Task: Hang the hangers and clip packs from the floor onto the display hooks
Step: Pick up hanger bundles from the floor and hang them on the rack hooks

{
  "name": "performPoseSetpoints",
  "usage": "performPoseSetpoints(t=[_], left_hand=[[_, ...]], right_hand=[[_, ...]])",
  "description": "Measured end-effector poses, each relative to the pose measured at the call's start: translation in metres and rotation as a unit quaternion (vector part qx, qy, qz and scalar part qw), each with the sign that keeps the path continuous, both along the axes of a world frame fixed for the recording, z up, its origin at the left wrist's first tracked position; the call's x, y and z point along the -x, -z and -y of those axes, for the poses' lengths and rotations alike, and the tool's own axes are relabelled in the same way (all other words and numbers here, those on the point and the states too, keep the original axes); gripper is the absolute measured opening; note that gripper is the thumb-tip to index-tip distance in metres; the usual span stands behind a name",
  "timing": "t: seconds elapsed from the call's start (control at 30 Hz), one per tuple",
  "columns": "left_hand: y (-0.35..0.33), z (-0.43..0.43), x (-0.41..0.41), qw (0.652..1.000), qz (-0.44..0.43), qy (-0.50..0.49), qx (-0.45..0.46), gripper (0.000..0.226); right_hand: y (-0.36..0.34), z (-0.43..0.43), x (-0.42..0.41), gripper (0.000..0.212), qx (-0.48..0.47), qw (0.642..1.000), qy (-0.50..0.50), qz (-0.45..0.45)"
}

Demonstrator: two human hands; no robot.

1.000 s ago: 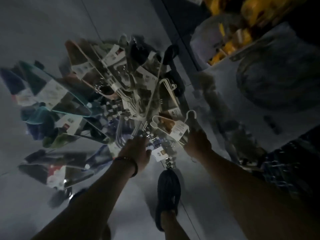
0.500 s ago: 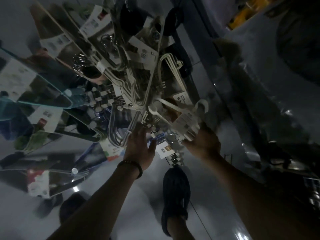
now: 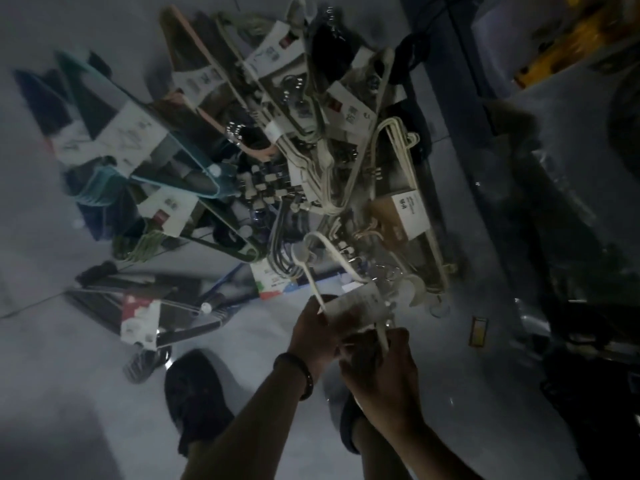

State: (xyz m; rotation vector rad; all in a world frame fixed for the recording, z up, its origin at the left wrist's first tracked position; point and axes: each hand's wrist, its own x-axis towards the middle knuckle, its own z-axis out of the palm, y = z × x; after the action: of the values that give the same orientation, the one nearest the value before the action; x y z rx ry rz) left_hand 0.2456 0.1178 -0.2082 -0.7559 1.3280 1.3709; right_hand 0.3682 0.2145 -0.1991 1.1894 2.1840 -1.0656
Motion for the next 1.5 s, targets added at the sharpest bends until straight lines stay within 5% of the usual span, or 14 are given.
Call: performPoseSetpoints(t=[0.07,0.2,0.4,0.5,0.63,0.83,0.93,1.13,1.27,1.43,1.5], left_hand=[[-0.005,0.025,-0.004,1.000,-0.003,-0.026,0.006,0.030],[-0.010,0.091,-0.007,0.994,-0.071,-0.054,0.064,0.024],[-0.021,0.197,0.002,0.970,-0.106,-0.175,0.132,0.027],[-0.022,0.245,-0.008,0.955,-0.090,-0.246,0.136,0.025],[-0.008,0.290,-0.026,0.926,-0.082,-0.345,0.131,0.031],[0.026,0.340,-0.027,0.892,-0.112,-0.416,0.135,0.036],[0.052,0.372,-0.026,0.893,-0.102,-0.418,0.133,0.037],[0.084,0.428,-0.050,0.888,-0.099,-0.429,0.129,0.034],[0.094,0.446,-0.067,0.874,-0.066,-0.467,0.115,0.032],[0.096,0.441,-0.074,0.860,-0.023,-0.510,0.014,0.039],[0.094,0.432,-0.071,0.847,0.001,-0.532,-0.020,0.045]], right_hand=[[-0.001,0.012,-0.009,0.080,0.021,0.997,-0.065,-0.025],[-0.014,0.023,0.015,0.025,0.076,0.987,-0.143,-0.017],[0.004,0.078,0.116,0.025,0.054,0.973,-0.225,-0.012],[0.012,0.127,0.167,0.030,0.106,0.935,-0.335,0.038],[0.029,0.189,0.203,0.017,0.043,0.878,-0.474,0.055],[0.057,0.273,0.232,0.025,-0.023,0.871,-0.489,0.025],[0.080,0.310,0.248,0.046,-0.017,0.858,-0.512,0.044],[0.135,0.351,0.271,0.053,-0.011,0.822,-0.555,0.125],[0.141,0.349,0.272,0.065,0.035,0.876,-0.461,0.135],[0.150,0.343,0.246,0.032,0.218,0.904,-0.357,0.093],[0.148,0.342,0.229,0.020,0.224,0.925,-0.296,0.079]])
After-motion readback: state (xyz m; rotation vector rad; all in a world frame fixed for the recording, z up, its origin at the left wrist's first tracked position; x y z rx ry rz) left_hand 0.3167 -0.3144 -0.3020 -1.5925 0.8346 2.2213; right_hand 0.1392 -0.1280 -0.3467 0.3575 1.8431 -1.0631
